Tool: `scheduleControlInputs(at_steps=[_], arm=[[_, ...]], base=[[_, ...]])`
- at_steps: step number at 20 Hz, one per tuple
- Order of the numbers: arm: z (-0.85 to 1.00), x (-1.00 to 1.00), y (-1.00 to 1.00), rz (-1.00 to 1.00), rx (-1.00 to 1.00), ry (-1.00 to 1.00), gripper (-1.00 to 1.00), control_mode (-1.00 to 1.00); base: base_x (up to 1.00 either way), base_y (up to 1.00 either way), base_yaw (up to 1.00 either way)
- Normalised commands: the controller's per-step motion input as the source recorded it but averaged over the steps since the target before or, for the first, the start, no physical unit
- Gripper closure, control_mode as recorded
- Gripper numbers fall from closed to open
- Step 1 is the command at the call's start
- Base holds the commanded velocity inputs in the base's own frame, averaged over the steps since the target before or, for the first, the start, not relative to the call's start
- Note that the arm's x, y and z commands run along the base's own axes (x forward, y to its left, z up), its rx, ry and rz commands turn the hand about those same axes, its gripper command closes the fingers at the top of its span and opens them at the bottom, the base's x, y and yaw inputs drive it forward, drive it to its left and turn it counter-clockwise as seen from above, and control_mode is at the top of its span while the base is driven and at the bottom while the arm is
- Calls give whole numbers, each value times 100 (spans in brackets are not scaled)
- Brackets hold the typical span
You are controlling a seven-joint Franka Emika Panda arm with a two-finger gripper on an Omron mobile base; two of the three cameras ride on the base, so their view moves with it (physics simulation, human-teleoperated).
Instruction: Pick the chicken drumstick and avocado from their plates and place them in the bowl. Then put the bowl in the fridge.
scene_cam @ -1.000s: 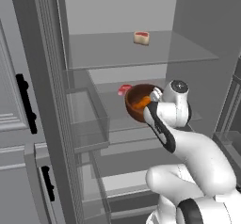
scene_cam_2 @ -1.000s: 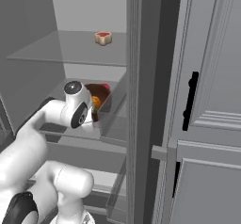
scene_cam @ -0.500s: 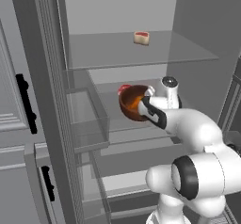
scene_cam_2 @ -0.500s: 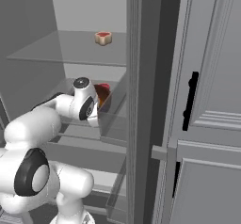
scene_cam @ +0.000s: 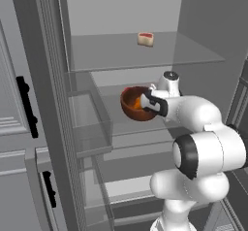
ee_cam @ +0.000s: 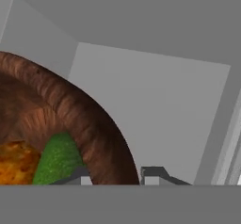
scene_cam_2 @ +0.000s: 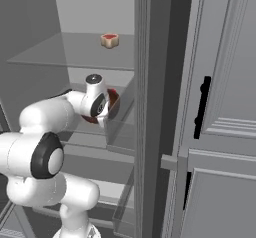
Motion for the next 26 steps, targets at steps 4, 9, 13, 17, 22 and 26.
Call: scheduleControlInputs(at_steps=[4,9,13,17,22,26], arm=[[-15,0,0,0,0,-4,-100,-100],[-2,-2,0,0,0,-11,-100,-100],[2,-19,0,0,0,-17,-100,-100],[38,-39,0,0,0,-28,-100,-100],[41,-58,0,0,-2,-24,-100,-100],[66,-74,1,4,-10,-6,-100,-100]], base=[[0,0,0],[0,0,0],[0,0,0],[0,0,0],[0,0,0],[0,0,0]])
